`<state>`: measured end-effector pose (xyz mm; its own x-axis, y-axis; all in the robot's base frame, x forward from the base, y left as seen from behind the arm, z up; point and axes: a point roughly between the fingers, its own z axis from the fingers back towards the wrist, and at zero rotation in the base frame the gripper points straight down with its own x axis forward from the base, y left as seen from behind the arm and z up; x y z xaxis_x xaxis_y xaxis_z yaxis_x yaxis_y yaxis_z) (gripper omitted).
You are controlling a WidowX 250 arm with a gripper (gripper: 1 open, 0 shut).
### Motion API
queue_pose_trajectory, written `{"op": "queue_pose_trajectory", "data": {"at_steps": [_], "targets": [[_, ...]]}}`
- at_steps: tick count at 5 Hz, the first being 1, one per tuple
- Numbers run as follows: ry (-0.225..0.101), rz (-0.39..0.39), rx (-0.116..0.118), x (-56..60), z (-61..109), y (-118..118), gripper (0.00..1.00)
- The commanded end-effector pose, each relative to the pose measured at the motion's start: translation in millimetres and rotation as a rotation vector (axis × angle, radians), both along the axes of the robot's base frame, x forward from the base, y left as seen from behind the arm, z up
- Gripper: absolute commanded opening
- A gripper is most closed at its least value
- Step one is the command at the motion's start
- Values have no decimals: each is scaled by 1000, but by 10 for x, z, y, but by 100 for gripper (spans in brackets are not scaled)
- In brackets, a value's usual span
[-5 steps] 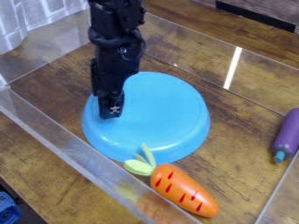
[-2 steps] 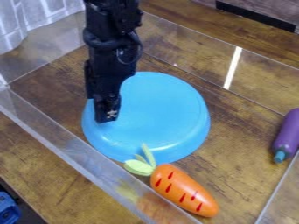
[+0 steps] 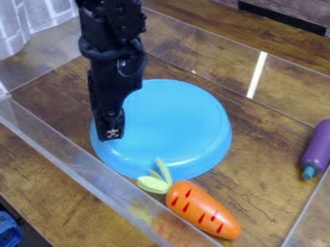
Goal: Remove the lemon from the blue tray and put it on the table
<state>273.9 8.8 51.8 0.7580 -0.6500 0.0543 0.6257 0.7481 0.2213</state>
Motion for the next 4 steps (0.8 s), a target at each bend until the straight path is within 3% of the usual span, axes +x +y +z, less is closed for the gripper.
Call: {"op": "queue_pose_trajectory", "data": {"at_steps": [1, 2, 3, 4], "targets": [[-38, -10, 0, 45, -25, 56, 100], [-41, -37, 3, 18, -93, 110, 0], [-44, -12, 4, -70, -69, -22, 100], [-60, -67, -4, -73, -138, 42, 100]]}}
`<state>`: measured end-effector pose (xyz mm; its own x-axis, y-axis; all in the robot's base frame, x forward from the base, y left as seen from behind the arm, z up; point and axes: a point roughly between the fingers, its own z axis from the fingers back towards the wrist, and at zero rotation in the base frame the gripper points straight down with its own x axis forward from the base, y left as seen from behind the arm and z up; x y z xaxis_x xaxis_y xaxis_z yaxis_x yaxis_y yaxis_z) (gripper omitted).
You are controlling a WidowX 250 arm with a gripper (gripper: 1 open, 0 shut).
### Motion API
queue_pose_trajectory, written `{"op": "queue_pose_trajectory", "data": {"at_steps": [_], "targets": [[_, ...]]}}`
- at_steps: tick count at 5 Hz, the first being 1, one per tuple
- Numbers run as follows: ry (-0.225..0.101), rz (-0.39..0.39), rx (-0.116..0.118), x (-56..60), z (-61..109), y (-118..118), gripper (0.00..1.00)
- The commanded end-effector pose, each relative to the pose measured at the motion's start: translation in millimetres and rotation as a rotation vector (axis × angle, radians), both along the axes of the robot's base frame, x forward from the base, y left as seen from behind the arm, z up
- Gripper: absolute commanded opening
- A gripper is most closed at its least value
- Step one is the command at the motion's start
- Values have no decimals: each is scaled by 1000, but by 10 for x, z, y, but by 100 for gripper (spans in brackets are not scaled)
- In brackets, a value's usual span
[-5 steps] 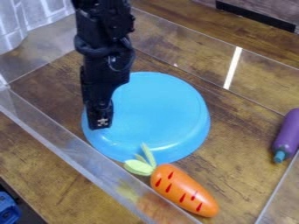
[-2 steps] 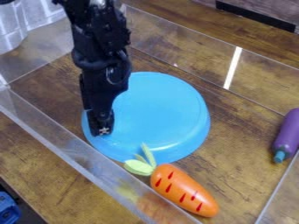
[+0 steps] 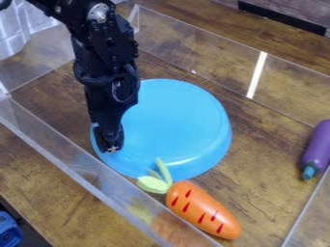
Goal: Remove the lemon from the blue tray and put it on the table
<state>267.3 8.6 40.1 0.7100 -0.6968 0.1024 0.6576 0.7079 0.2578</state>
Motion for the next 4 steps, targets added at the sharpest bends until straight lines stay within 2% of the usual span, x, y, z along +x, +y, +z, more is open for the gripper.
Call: {"op": "queue_pose_trajectory", "data": {"at_steps": [1, 3, 4], "targets": [[-15, -58, -7, -5, -91, 111, 100], [-41, -66, -19, 58, -450, 67, 100], [-42, -27, -23, 126, -449, 67, 100]]}}
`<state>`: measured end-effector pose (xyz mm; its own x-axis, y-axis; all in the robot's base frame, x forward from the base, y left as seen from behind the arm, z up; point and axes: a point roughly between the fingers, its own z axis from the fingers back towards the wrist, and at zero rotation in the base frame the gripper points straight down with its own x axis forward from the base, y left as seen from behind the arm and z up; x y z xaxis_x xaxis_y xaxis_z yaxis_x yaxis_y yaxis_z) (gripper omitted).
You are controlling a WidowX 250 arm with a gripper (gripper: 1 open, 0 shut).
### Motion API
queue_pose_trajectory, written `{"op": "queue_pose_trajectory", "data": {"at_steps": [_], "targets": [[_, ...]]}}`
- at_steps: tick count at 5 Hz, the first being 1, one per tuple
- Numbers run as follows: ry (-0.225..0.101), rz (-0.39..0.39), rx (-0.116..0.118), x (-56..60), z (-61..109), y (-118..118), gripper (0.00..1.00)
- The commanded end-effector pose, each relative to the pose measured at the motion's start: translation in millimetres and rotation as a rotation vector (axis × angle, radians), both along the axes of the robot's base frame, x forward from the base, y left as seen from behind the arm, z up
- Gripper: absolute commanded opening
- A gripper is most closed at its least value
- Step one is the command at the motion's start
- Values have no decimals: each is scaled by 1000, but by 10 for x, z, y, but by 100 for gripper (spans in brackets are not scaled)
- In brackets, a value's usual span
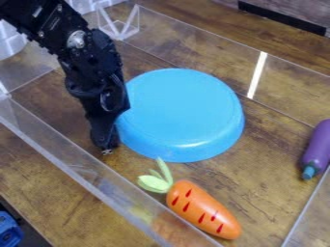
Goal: Remove the lemon from the blue tray and put it on the table
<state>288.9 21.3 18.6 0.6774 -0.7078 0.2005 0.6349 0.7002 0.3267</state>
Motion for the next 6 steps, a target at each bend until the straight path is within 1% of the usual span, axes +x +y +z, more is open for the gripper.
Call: {"op": "queue_pose_trajectory", "data": {"at_steps": [1, 2, 4, 6], "targets": [[85, 37, -19, -37, -231, -77, 100], [90, 90, -35, -85, -205, -71, 100], [98, 197, -58, -165, -176, -44, 100], [102, 217, -74, -193, -128, -266, 100]]}}
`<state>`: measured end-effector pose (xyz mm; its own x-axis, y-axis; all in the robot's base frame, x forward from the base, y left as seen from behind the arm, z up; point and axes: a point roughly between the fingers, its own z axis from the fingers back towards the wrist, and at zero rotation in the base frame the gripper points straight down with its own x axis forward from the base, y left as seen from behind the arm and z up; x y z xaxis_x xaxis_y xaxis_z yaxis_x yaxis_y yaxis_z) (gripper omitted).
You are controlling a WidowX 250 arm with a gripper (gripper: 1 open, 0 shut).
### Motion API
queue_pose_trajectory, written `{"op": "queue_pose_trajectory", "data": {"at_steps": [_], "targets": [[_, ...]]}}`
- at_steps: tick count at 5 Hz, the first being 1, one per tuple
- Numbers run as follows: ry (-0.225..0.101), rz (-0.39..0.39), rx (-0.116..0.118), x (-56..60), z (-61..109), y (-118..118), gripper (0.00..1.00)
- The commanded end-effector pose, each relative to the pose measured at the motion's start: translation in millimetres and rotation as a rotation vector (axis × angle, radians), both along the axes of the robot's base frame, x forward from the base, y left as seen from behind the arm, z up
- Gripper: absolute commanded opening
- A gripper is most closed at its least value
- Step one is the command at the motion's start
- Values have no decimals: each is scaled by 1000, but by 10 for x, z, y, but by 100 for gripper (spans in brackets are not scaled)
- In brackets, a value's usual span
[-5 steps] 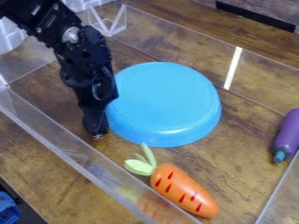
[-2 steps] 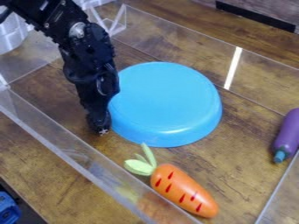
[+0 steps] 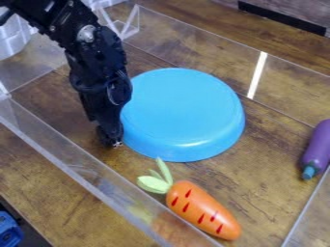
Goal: Remove the lemon from the blue tray and put it on the table
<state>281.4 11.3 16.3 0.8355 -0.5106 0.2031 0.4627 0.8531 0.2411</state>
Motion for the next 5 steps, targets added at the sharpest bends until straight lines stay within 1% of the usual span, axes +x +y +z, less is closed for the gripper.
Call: {"op": "queue_pose_trajectory", "data": {"at_steps": [1, 2, 3, 4, 5], "targets": [[46, 5, -18, -144, -78, -192, 100], [45, 35, -28, -170, -56, -216, 100], [45, 75, -36, -229, -36, -237, 100], [44, 119, -39, -272, -8, -244, 100], [46, 80, -38, -261, 10, -243, 100]]}}
